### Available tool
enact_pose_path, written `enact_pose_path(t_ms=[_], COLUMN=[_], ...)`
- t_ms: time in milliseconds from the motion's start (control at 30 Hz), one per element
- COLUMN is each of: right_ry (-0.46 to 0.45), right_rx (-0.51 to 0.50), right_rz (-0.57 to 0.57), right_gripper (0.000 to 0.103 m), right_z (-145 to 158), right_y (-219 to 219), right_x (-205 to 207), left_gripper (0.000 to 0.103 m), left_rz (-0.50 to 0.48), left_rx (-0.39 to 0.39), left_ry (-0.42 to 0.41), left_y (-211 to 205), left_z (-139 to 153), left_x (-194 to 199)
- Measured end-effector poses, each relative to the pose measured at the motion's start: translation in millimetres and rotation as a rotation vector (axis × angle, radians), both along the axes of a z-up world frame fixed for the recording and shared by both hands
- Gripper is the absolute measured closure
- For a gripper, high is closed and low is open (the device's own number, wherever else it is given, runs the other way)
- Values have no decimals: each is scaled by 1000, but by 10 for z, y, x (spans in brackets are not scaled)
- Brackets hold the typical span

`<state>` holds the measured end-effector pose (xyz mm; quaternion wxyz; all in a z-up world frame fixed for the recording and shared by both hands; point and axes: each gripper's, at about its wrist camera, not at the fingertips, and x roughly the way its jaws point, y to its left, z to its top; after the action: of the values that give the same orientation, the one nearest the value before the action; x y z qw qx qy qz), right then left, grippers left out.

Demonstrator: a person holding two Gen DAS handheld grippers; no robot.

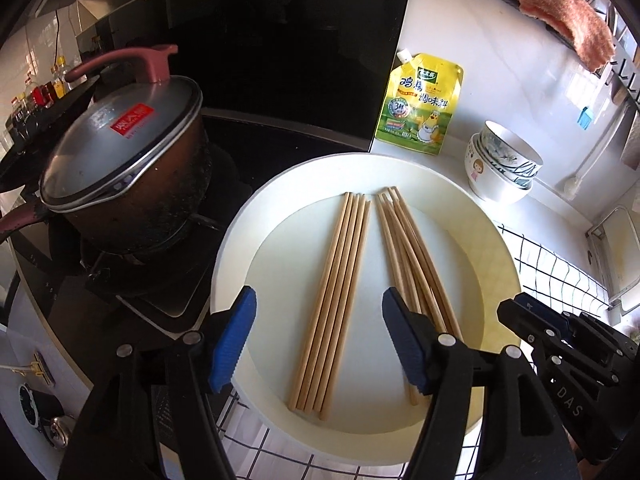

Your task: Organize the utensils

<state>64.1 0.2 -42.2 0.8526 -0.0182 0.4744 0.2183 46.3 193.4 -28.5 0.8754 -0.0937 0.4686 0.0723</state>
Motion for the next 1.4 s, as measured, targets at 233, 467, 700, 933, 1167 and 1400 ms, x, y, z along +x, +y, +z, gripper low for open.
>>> enact_pose_path(t_ms=[233,467,700,933,1167,1400], right_ry=[-18,-23,-35,-44,-54,-52], right_rx=[17,17,14,16,6,5], right_rz=[1,-1,-5,-8,-8,-10], right_gripper=[79,78,68,58,56,55], right_z=[77,111,138,178,208,211], right_y=[-9,-16,-20,-37,-27,-37], right_x=[-107,-142,-179,-193,-218,-227], left_gripper=[38,32,23,16,14,12], left_rz=[0,5,10,29,34,39], left_rx=[8,17,31,39,52,53], left_ry=[-15,-33,-50,-58,-70,-67], left_y=[2,-2,-20,10,14,31], left_z=[62,139,220,262,303,325], left_x=[-78,-121,-162,-177,-196,-209])
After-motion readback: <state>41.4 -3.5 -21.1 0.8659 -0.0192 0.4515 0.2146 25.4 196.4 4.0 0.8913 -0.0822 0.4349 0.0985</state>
